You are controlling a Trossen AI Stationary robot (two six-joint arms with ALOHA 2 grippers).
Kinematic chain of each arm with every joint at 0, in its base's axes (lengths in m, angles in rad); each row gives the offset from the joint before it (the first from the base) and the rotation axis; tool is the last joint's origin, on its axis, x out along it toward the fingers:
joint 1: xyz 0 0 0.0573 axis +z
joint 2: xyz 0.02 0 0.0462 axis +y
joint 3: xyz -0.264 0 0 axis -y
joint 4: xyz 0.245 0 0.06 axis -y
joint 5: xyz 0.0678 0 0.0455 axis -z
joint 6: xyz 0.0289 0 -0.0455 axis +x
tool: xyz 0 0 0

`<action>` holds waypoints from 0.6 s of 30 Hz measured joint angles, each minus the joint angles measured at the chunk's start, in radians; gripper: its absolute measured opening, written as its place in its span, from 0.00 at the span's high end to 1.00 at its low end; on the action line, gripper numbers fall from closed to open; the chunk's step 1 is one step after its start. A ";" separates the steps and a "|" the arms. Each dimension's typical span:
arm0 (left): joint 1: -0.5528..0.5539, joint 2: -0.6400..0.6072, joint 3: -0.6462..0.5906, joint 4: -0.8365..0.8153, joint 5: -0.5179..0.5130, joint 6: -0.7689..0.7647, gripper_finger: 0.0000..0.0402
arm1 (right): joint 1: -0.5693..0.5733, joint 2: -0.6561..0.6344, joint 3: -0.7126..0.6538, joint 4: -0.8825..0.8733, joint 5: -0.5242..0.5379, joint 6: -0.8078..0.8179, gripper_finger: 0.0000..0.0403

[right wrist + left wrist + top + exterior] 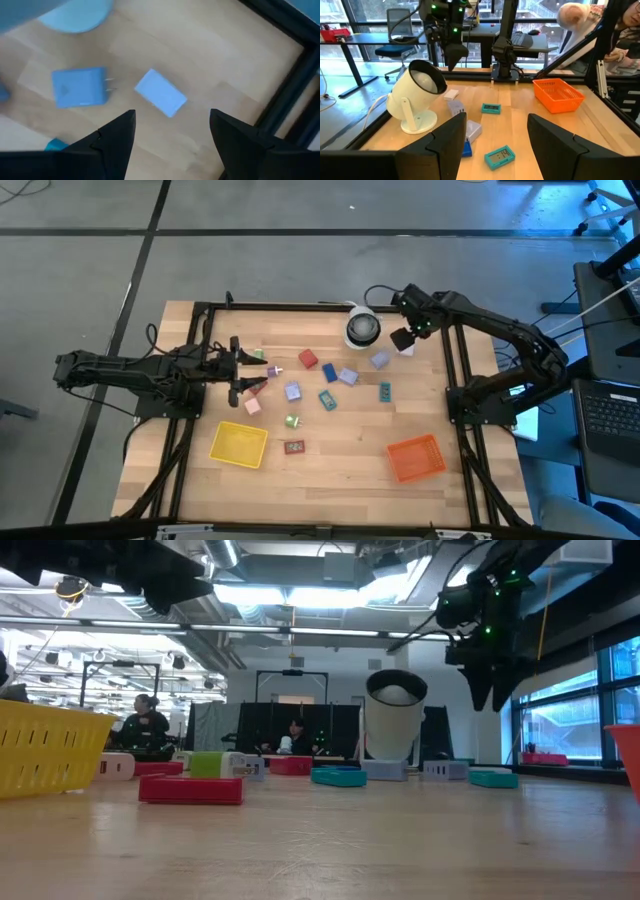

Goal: Pick & Place Office items
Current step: Put the white digital timer into the yellow bin

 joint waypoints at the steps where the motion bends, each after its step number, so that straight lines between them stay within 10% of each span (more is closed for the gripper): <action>1: 0.000 0.000 0.000 -0.001 0.000 0.000 0.48 | -0.006 0.000 0.000 0.000 -0.001 0.000 0.37; 18: 0.000 0.000 0.000 0.003 -0.002 0.000 0.48 | 0.091 -0.204 0.000 0.346 -0.110 0.066 0.45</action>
